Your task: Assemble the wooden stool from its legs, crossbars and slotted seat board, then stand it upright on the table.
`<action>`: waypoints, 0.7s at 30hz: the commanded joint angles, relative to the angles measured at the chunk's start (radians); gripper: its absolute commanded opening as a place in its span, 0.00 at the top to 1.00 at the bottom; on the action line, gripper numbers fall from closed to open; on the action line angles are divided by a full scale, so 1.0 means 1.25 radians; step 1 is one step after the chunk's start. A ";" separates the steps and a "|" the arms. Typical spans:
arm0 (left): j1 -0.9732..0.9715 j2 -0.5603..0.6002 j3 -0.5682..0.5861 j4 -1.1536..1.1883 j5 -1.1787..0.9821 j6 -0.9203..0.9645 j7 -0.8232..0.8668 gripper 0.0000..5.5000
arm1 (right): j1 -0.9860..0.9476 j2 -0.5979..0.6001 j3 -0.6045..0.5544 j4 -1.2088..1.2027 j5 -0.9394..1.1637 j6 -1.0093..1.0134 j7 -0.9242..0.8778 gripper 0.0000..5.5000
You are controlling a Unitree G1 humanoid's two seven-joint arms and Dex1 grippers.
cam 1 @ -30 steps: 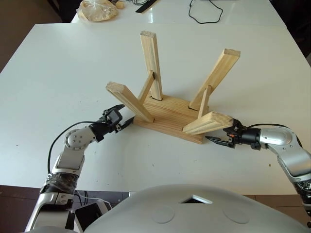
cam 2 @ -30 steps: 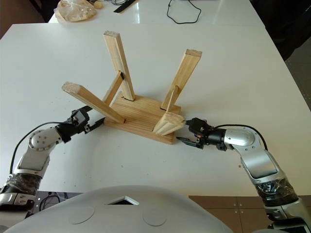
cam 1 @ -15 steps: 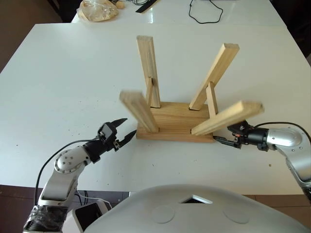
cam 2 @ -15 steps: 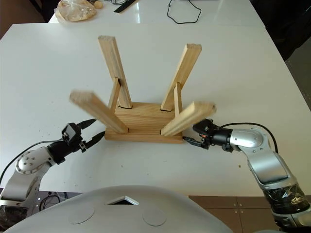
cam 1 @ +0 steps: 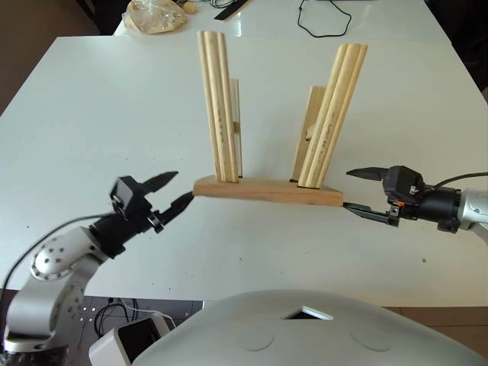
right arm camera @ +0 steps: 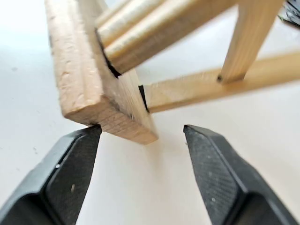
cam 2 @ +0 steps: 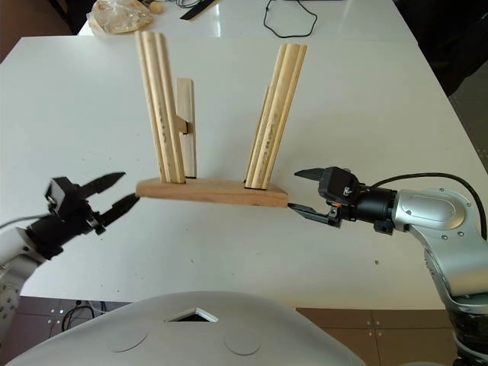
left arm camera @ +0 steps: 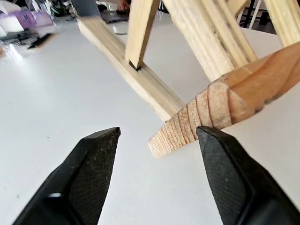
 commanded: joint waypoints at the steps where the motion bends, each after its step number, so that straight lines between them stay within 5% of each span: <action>1: -0.046 0.031 -0.011 -0.062 -0.076 0.039 -0.066 0.45 | -0.025 0.006 0.020 -0.027 0.048 -0.009 0.019 0.41; 9: 0.052 0.075 -0.037 -0.063 -0.006 0.033 -0.165 0.45 | -0.010 -0.009 -0.004 -0.017 0.047 -0.021 0.040 0.41; 21: -0.024 0.093 0.012 0.028 0.007 0.035 -0.220 0.45 | -0.041 -0.013 -0.013 0.136 0.098 -0.020 0.126 0.41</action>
